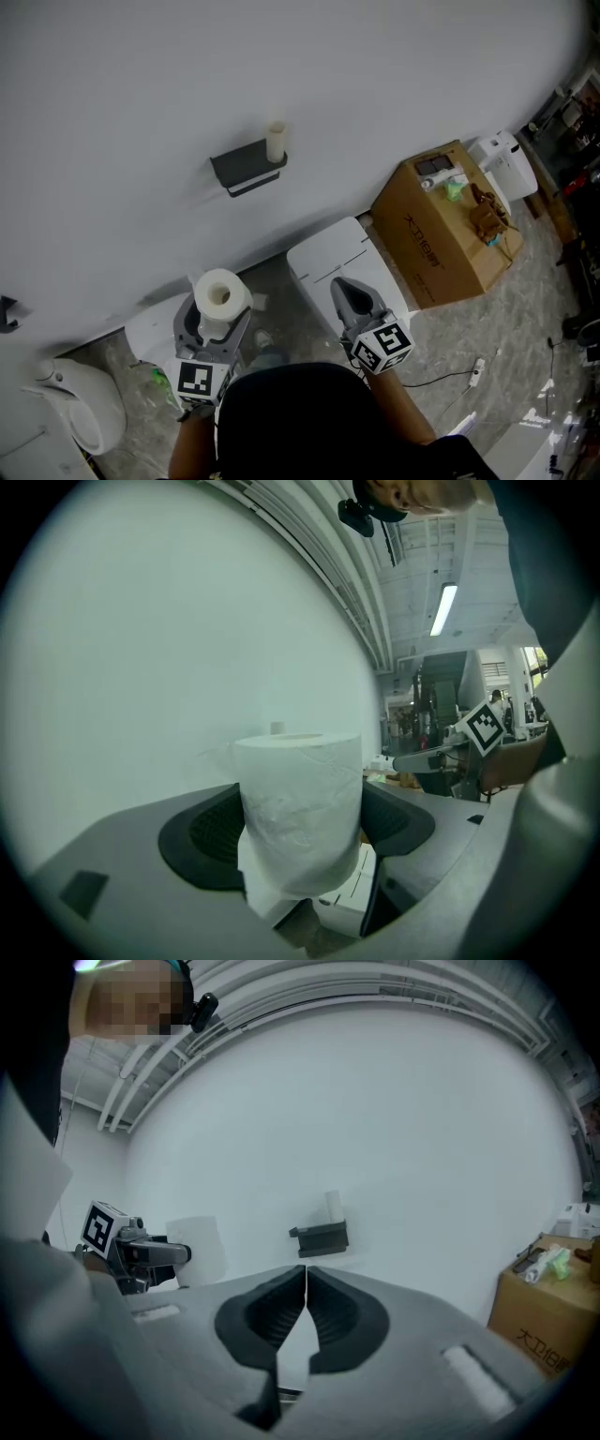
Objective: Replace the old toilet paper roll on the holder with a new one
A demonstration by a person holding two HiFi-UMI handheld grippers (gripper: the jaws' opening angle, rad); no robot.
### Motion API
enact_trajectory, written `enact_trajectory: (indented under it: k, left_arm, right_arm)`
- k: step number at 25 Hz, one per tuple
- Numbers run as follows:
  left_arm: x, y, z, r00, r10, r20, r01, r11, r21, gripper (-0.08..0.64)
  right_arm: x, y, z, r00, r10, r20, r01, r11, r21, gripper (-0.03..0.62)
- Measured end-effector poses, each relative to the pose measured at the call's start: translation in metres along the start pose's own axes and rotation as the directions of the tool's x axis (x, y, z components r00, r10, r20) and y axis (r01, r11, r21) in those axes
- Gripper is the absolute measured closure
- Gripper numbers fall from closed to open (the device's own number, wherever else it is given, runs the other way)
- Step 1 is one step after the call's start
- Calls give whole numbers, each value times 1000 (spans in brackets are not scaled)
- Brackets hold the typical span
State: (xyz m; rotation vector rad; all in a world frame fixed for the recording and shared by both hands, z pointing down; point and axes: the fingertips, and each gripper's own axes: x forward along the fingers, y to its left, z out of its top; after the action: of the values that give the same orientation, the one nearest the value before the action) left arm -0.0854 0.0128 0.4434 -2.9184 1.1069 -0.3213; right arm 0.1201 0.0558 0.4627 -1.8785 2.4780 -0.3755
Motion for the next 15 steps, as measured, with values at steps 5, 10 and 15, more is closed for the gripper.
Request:
enact_trajectory:
  k: [5,10,15]
  left_arm:
    - [13,45,2,999,-37,-7,37,999,-6,178]
    - [18,83,-5,999,-37,-6,36,997,-68,178]
    - [18,109,-14,1000,-17,11,18,999,-51,178]
  right_arm:
    - [52,14,7,1000,-11,-14,11,1000,-10,591]
    - [93,29,15,1000,-12,-22,12,1000,-26,591]
    - [118,34,23,1000,-3,-29,1,999,-51,591]
